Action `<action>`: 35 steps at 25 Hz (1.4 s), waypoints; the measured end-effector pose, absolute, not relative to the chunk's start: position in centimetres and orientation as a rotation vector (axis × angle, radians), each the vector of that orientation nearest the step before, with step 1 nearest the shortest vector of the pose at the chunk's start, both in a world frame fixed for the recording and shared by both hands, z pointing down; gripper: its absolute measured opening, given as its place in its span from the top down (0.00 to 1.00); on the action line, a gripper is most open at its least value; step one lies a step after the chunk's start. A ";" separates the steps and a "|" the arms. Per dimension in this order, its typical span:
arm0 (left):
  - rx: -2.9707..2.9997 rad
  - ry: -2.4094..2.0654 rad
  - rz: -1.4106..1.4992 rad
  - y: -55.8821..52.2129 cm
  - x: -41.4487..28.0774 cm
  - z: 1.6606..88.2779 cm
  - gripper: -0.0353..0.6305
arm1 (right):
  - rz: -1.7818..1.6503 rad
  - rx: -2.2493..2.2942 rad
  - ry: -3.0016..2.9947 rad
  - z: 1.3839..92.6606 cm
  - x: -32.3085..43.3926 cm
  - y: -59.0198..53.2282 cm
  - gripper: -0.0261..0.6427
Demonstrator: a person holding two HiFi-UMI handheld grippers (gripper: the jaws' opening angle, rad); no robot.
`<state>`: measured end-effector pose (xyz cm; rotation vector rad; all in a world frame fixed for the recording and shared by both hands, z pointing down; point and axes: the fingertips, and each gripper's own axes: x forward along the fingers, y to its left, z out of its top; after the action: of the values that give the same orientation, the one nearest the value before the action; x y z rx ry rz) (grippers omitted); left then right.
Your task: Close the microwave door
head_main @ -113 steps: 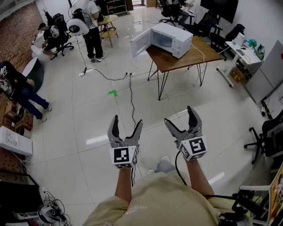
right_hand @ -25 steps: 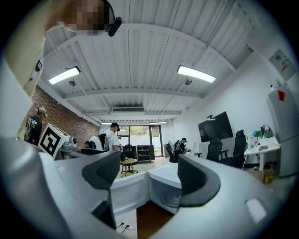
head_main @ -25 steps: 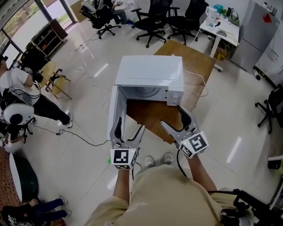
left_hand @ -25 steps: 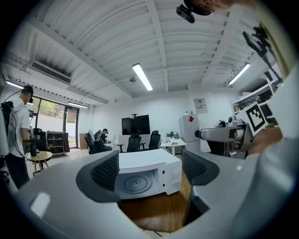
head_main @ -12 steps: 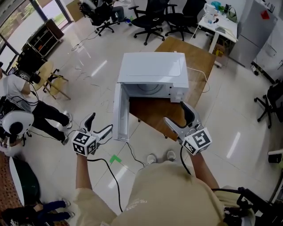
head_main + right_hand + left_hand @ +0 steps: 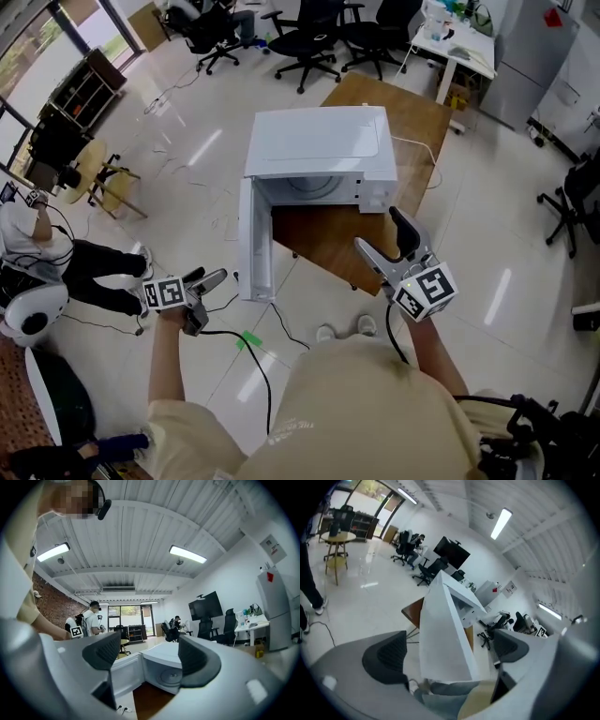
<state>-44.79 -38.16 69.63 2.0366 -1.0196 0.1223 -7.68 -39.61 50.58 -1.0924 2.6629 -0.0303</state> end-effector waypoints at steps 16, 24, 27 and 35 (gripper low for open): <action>1.939 -0.782 0.104 -37.7 -37.4 74.7 0.63 | -0.090 -1.112 2.684 51.3 -8.0 -41.6 0.40; 1.906 -0.821 -0.002 -38.0 -35.3 75.1 0.63 | -0.114 -1.137 2.668 51.9 -7.5 -41.7 0.40; 1.900 -0.828 -0.013 -38.1 -34.2 75.2 0.63 | -0.124 -1.133 2.668 52.0 -7.2 -41.7 0.40; 1.874 -0.845 -0.076 -38.6 -31.9 75.7 0.60 | -0.117 -1.113 2.674 52.0 -7.4 -41.8 0.41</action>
<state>-31.91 -38.64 75.68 1.8745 -0.8453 -0.0759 -7.37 -41.76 51.96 -1.1130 2.6743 -0.1173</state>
